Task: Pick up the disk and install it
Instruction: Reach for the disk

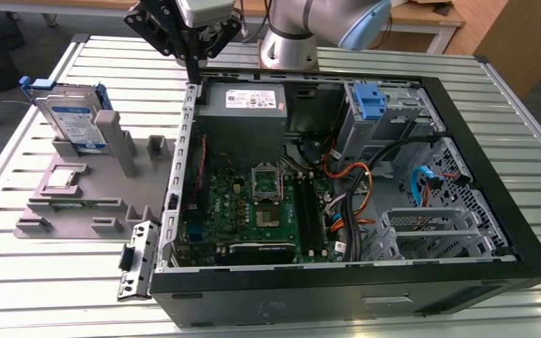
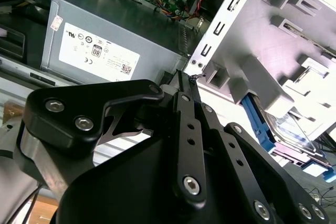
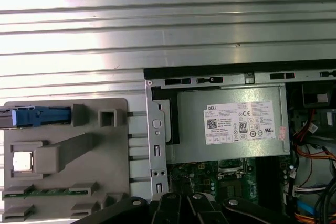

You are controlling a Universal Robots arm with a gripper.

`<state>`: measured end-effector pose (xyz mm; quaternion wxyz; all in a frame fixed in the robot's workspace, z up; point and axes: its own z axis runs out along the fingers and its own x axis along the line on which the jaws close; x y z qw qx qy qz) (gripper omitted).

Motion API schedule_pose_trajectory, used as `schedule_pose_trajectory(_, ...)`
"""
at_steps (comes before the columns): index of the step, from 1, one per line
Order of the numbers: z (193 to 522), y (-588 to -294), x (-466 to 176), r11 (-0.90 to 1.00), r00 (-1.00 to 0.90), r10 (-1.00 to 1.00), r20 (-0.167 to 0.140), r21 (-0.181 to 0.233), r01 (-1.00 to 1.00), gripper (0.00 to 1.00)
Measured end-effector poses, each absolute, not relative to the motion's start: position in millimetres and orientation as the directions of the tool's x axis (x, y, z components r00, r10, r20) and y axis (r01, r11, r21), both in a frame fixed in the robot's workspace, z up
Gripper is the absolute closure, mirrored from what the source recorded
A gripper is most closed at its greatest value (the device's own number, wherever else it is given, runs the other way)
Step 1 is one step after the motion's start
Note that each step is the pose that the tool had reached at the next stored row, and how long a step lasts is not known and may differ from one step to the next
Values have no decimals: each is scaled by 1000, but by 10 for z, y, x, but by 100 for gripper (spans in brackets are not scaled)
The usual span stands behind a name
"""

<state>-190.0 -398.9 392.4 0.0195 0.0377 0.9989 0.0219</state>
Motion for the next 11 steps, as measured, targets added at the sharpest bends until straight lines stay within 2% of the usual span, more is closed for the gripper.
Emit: schedule_pose_trajectory(11, 3924, -3989, -1923, 996, -996, 76, -37, 45, 74, 90)
